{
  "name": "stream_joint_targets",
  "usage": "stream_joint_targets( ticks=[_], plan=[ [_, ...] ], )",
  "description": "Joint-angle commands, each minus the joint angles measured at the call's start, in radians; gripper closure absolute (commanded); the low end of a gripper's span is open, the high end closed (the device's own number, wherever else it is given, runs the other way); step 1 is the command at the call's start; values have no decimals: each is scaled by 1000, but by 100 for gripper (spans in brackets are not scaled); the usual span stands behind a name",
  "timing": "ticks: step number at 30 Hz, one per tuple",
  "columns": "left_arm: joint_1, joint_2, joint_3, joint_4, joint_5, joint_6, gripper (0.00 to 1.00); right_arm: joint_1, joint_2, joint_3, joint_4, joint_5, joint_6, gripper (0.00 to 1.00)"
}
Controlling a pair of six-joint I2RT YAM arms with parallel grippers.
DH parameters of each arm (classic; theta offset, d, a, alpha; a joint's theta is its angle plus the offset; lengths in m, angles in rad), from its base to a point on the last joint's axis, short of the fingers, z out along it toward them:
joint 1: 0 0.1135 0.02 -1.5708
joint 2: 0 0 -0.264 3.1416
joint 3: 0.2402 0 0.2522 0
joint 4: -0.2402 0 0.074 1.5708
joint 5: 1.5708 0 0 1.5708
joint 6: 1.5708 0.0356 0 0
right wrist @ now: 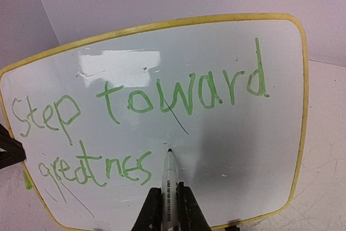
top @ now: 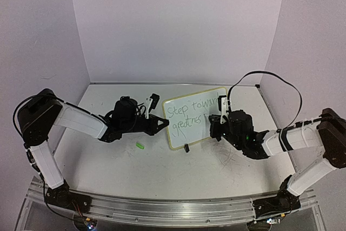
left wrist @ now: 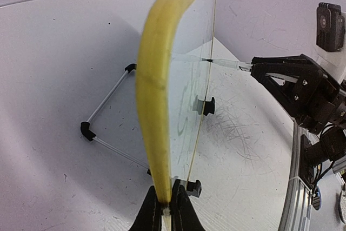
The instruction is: Write a sentence on the whiteboard
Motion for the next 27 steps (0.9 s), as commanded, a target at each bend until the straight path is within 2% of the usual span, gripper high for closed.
stream_joint_targets(
  ticks=[1, 11, 27],
  plan=[
    [4, -40, -12, -11, -48, 34, 100, -2, 20, 38, 35, 0, -5, 100],
    [4, -39, -8, -10, -49, 36, 100, 4, 17, 25, 18, -57, -2, 100],
    [4, -37, -5, -10, -46, 36, 100, 12, 6, -9, -28, -42, 33, 100]
  ],
)
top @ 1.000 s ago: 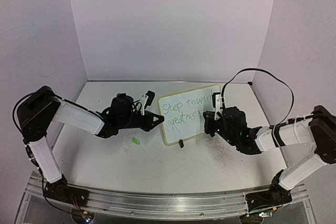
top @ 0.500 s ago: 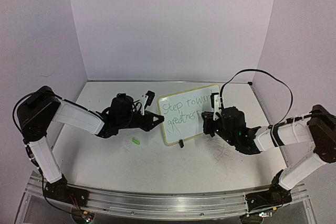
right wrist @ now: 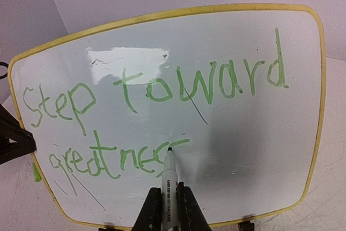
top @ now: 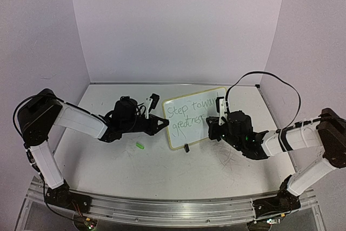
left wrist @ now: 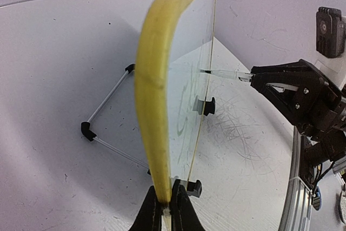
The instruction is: Write a sentence on the whiteboard
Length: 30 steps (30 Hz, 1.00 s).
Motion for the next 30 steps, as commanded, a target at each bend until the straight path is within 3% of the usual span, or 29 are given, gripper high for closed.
stream_joint_targets(
  ticks=[1, 18, 30],
  plan=[
    [4, -37, -6, -11, -46, 36, 100, 6, -1, -10, -20, 12, 17, 100],
    [4, -43, -10, -10, -49, 38, 100, 5, -1, -6, -75, 93, 43, 100],
    [4, -47, -12, -10, -50, 38, 100, 44, 22, -6, -85, 68, 69, 100]
  ],
)
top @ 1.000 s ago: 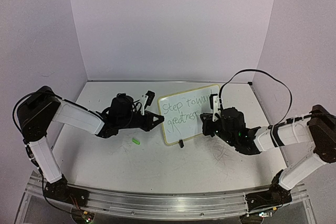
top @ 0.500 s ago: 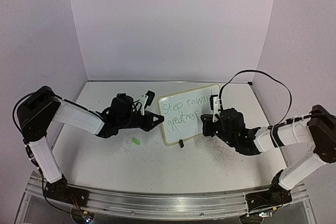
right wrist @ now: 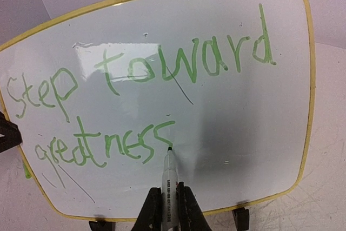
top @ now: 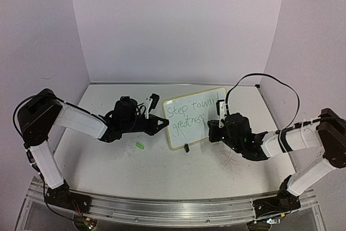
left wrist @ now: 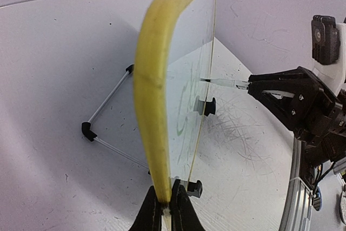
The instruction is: Write a sentence on the whiteboard
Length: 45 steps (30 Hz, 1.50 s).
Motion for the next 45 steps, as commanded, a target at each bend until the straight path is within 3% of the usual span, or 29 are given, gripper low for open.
stream_joint_targets(
  ticks=[1, 8, 15, 45],
  plan=[
    [4, -48, -15, -10, -47, 38, 100, 26, 24, -2, -22, 11, 23, 100],
    [3, -46, -14, -10, -47, 36, 100, 39, 32, 4, 19, -11, 21, 100],
    [4, -50, -19, -11, -51, 37, 100, 1, -106, -55, 15, 47, 8, 100],
    [4, -50, -20, -11, -47, 37, 100, -29, 3, 13, 70, 6, -37, 100]
  ],
)
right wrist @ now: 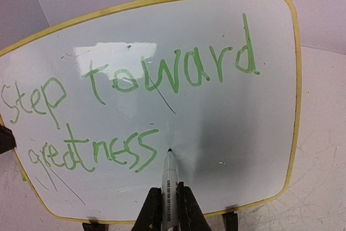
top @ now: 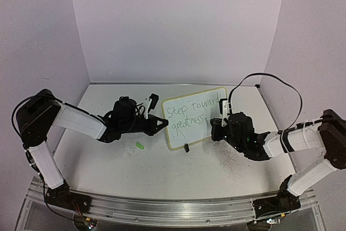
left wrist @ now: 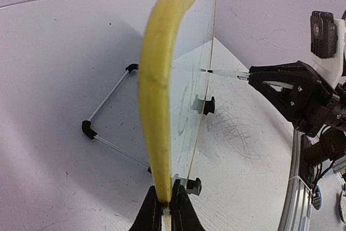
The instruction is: Write a sentence on the whiteboard
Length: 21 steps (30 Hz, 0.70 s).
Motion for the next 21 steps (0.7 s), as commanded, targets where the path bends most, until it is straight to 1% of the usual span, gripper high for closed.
stream_joint_targets(
  ticks=[1, 5, 8, 10, 13, 15, 18, 21],
  plan=[
    [4, -35, -7, -11, -45, 35, 100, -3, 34, 37, 44, 11, -7, 100],
    [4, -30, -5, -11, -41, 32, 100, -4, 58, 42, 60, 18, -3, 100],
    [4, -30, -4, -11, -44, 32, 100, -3, 32, 39, 48, 19, 0, 100],
    [4, -30, -5, -11, -48, 31, 100, -3, -50, 31, -24, 18, 19, 100],
    [4, -35, -10, -11, -65, 28, 98, -3, -222, 9, -169, 4, 58, 100],
    [4, -38, -12, -11, -76, 27, 95, -4, -296, -2, -274, -16, 85, 100],
    [4, -41, -16, -11, -89, 29, 86, -3, -384, -20, -351, -63, 74, 100],
    [4, -54, -22, -11, -101, 34, 76, -3, -429, -16, -401, -45, 44, 100]
  ],
)
